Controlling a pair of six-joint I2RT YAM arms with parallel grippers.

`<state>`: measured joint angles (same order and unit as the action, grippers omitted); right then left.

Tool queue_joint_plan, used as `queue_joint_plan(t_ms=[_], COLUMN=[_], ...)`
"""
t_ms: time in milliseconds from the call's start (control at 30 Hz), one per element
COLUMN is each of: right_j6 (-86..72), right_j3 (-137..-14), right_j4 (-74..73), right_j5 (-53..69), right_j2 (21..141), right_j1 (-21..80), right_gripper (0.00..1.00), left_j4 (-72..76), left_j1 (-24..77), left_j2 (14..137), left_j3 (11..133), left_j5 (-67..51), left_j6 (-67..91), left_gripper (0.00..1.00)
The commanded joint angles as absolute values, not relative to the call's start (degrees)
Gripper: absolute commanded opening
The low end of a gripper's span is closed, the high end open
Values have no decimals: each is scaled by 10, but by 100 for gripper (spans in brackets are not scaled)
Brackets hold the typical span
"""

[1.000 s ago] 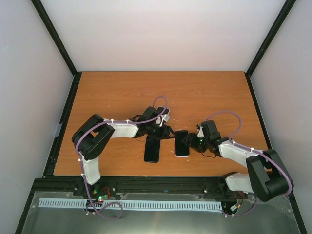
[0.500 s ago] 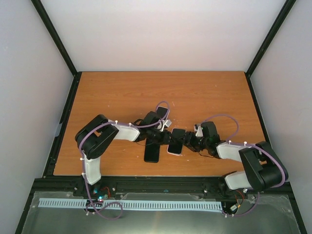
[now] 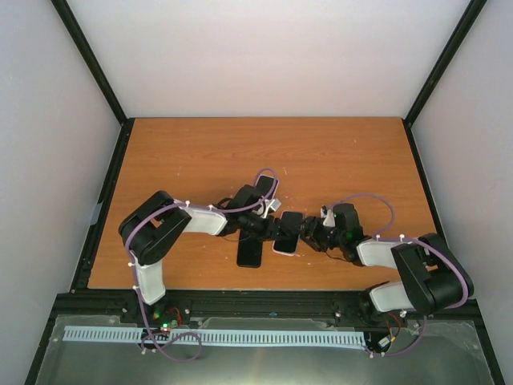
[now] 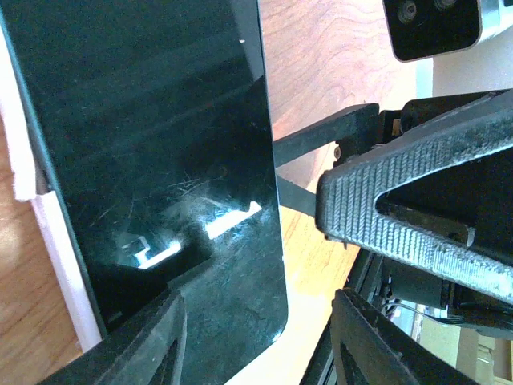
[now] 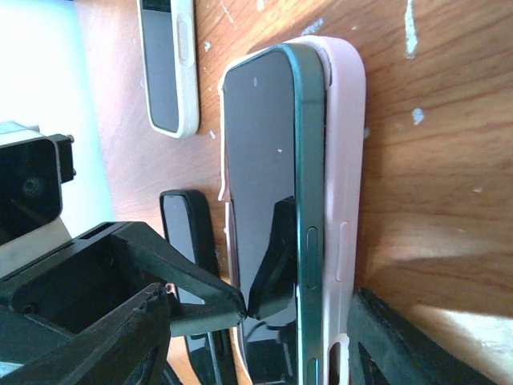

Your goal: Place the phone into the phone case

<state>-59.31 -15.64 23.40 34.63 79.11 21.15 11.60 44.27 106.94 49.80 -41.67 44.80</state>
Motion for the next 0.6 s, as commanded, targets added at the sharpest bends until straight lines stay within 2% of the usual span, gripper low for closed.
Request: queue_joint_plan(t_ms=[0,567], right_j6=[-626,-672], right_j3=[-151,-133], right_j4=[316,413], right_j5=[388,400], right_j2=[780,810], right_j1=[214,214], right_gripper=[59,59], left_j4=[129,115], left_j1=[449,449], left_j2=[1053,1038], left_j3=[485,478], left_j5=[-420,-396], left_j6=[456,441], left_gripper=[51,59])
